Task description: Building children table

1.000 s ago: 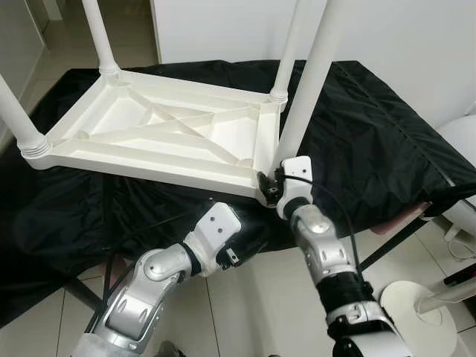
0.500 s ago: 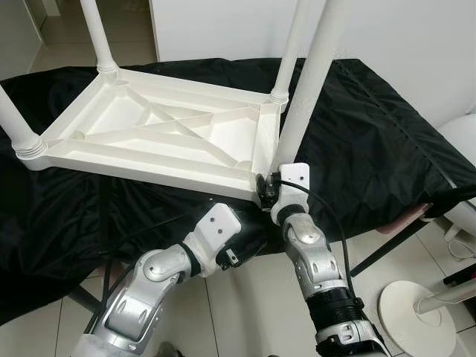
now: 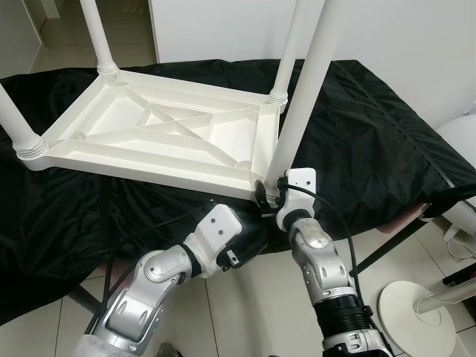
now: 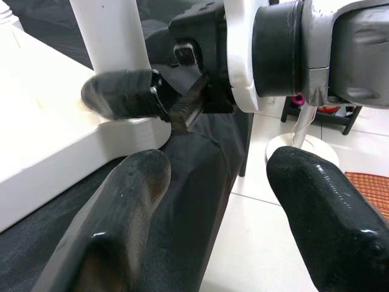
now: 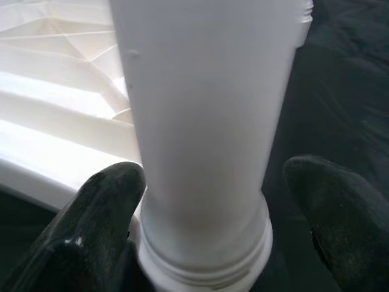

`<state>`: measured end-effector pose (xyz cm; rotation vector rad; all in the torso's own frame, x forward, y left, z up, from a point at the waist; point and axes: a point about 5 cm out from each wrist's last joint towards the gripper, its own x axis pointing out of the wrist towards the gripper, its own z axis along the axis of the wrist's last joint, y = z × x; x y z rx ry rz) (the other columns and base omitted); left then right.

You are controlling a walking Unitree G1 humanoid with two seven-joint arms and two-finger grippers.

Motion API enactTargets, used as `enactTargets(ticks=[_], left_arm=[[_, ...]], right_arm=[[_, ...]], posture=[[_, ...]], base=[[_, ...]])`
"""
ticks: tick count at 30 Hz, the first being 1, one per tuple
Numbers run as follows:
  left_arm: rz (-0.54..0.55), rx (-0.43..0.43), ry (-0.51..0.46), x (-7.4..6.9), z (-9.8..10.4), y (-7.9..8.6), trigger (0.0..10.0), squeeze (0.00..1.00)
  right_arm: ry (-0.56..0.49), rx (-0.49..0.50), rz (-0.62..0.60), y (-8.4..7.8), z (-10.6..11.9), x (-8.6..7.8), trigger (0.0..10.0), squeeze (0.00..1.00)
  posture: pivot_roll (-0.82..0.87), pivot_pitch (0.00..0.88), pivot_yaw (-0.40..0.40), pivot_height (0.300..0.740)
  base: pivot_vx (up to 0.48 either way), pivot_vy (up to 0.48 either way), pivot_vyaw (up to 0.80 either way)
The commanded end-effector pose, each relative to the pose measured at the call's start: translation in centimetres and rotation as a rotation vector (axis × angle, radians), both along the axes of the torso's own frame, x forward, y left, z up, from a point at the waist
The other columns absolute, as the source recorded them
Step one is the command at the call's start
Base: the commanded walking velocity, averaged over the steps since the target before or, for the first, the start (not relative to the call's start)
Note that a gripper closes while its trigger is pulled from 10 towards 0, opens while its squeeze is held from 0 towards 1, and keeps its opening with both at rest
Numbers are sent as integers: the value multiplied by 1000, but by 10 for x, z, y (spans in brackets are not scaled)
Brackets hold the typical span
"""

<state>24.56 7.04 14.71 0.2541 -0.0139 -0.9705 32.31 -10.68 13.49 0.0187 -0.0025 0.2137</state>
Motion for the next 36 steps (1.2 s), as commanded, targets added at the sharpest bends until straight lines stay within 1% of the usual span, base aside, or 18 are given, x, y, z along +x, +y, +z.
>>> enactTargets(ticks=[1,2,3,5,6,7,12,14,16,17,18,19,23,26,33,34,35,36], left_arm=[[24,4,-16,-1,0,0,10000,0],[23,5,-18,0,0,0,10000,0],[23,5,-18,0,0,0,10000,0],[19,7,-22,2,1,0,10000,0],[19,7,-22,2,1,0,10000,0],[18,7,-24,2,1,0,10000,0],[18,8,-27,3,2,0,10000,0],[20,8,-30,4,3,0,10000,0],[20,9,-31,4,3,1,10000,0],[22,9,-33,4,3,1,10000,0],[22,9,-33,4,3,1,10000,0],[24,10,-34,4,3,1,10000,0],[35,8,-35,4,4,2,10000,0],[43,8,-35,3,3,3,10000,0],[42,7,-34,3,3,3,10000,0],[41,7,-34,3,3,3,10000,0],[40,7,-33,2,3,3,10000,0],[40,7,-33,2,3,3,10000,0]], right_arm=[[6,11,7,-2,-2,0,10000,0],[-23,-27,102,-8,-1,4,10000,0],[-23,-27,102,-8,-1,4,10000,0],[-58,-112,249,-22,1,13,10000,0],[-58,-112,249,-22,1,13,10000,0],[-73,-154,302,-26,3,17,10000,0],[-90,-193,374,-28,10,24,10000,0],[-70,-229,446,-24,13,31,10000,0],[-67,-252,474,-22,13,33,10000,0],[-62,-277,505,-19,13,35,4824,0],[-62,-277,505,-19,13,35,4824,0],[-61,-291,526,-18,13,36,0,0],[-40,-295,567,-17,11,37,0,0],[-28,-284,609,-21,8,39,0,0],[-14,-270,604,-26,6,41,0,0],[-12,-269,597,-27,6,41,941,0],[-11,-255,586,-27,6,42,10000,0],[-11,-255,586,-27,6,42,10000,0]], posture=[[-46,50,-53,740],[-50,43,-49,740],[-50,43,-49,740],[-50,40,-47,740],[-50,40,-47,740],[-50,39,-46,740],[-48,37,-44,740],[-42,34,-41,740],[-42,34,-40,740],[-42,34,-40,740],[-42,34,-40,740],[-30,32,-45,740],[-27,33,-47,740],[-19,37,-53,740],[-23,40,-47,740],[-26,41,-44,740],[-28,44,-40,740],[-28,44,-40,740]], base=[[0,0,0],[0,0,0],[0,0,0],[0,0,0],[0,0,0],[0,0,0],[0,0,0],[0,0,0],[0,0,0],[0,0,0],[0,0,0],[0,0,0],[0,0,0],[0,0,0],[0,0,0],[0,0,0],[0,0,0],[0,0,0]])
